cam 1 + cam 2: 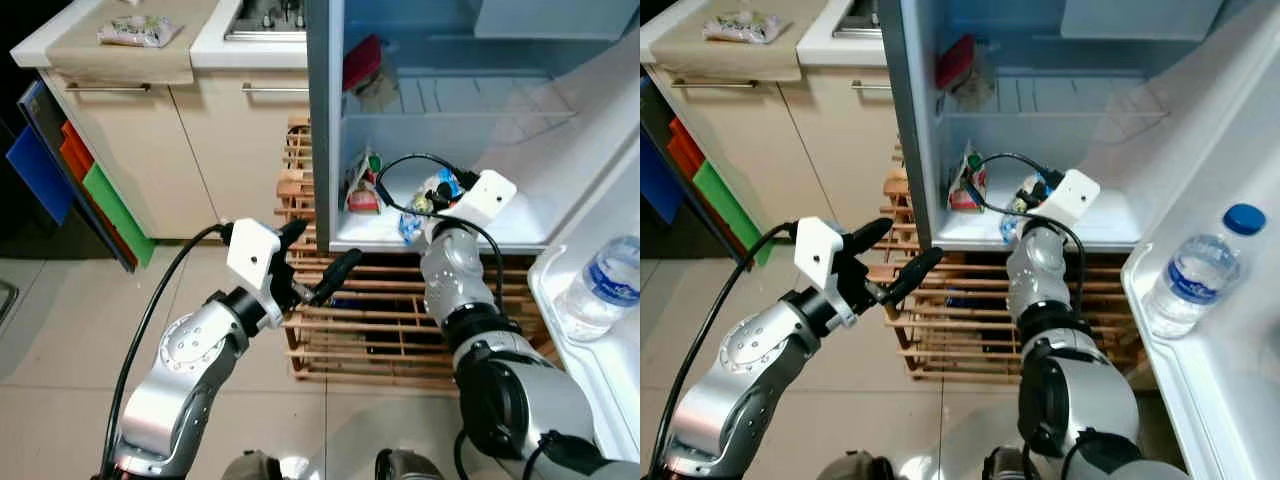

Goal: Restocking fridge

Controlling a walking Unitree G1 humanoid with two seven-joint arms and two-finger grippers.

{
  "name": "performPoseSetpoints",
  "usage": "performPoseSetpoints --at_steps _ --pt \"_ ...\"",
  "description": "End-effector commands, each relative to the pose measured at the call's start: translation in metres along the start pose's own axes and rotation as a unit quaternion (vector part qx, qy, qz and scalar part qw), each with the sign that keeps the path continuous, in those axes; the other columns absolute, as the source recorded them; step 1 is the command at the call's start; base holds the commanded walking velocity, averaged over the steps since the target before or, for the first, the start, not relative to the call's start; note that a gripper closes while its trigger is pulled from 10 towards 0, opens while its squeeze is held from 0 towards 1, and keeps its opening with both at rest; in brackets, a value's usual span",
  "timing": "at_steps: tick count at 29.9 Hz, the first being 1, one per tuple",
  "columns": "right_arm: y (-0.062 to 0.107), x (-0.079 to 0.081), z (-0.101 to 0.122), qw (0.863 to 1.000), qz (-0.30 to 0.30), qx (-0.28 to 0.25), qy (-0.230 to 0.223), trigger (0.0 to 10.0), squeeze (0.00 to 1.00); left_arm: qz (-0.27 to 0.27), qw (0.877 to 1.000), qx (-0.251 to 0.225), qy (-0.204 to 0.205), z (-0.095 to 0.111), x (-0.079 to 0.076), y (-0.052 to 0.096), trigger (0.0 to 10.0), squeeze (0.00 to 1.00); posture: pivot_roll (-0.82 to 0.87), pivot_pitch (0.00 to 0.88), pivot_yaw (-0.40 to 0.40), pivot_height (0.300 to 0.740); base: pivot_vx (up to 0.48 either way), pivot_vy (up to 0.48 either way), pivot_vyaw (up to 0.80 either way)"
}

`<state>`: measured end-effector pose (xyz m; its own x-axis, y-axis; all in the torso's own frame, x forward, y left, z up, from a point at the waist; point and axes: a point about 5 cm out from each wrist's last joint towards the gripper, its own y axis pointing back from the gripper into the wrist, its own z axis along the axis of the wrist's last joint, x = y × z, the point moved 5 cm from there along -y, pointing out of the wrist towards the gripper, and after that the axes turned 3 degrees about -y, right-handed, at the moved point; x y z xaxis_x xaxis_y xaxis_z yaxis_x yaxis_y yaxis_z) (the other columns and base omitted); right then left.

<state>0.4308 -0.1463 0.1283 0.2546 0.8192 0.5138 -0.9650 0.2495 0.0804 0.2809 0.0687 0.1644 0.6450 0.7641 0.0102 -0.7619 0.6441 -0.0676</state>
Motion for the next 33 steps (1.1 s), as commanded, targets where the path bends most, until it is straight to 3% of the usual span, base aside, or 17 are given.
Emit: performPoseSetpoints --at_steps 1,3,7,12,18,23,29,30,33 --pt "0.000 0.012 -0.001 1.000 0.012 0.003 -0.022 0.0 0.00 -0.004 1.000 0.000 -0.001 0.005 -0.005 0.004 10.0 0.00 0.15 0.211 0.075 0.740 0.000 0.000 0.00" --pt "0.000 0.027 0.000 0.998 0.023 0.008 -0.051 0.0 0.00 0.001 1.000 0.009 0.001 0.004 -0.005 0.008 10.0 0.00 0.15 0.236 0.082 0.740 0.000 0.000 0.00" --pt "-0.002 0.035 0.006 0.997 0.024 0.004 -0.069 0.0 0.00 0.005 1.000 0.020 0.003 0.004 -0.007 0.015 10.0 0.00 0.17 0.264 0.087 0.740 0.000 0.000 0.00" --pt "-0.005 0.040 0.027 0.998 0.023 -0.044 -0.030 0.0 0.00 0.010 0.999 0.032 0.008 0.002 -0.010 0.023 10.0 0.00 0.18 0.289 0.091 0.740 0.000 0.000 0.00" --pt "-0.007 0.036 0.041 0.997 0.009 -0.080 0.016 0.0 0.00 0.012 0.999 0.043 0.018 0.000 -0.016 0.028 10.0 0.00 0.18 0.316 0.093 0.740 0.000 0.000 0.00" --pt "-0.010 0.023 0.045 0.996 -0.023 -0.082 0.002 0.0 0.00 0.015 0.998 0.050 0.023 -0.001 -0.019 0.030 10.0 0.00 0.19 0.332 0.092 0.740 0.000 0.000 0.00" --pt "-0.010 0.006 0.032 0.996 -0.069 -0.049 -0.022 0.0 0.00 0.018 0.998 0.054 0.028 -0.002 -0.021 0.032 10.0 0.00 0.19 0.341 0.089 0.740 0.000 0.000 0.00" --pt "-0.009 0.005 0.026 0.996 -0.073 -0.038 -0.022 3.1 0.00 0.019 0.998 0.055 0.031 -0.002 -0.022 0.031 10.0 0.00 0.19 0.344 0.087 0.740 0.000 0.000 0.00" --pt "-0.009 0.005 0.024 0.996 -0.074 -0.032 -0.022 3.1 0.00 0.020 0.998 0.056 0.032 -0.002 -0.023 0.031 10.0 0.00 0.19 0.345 0.086 0.740 0.000 0.000 0.00"
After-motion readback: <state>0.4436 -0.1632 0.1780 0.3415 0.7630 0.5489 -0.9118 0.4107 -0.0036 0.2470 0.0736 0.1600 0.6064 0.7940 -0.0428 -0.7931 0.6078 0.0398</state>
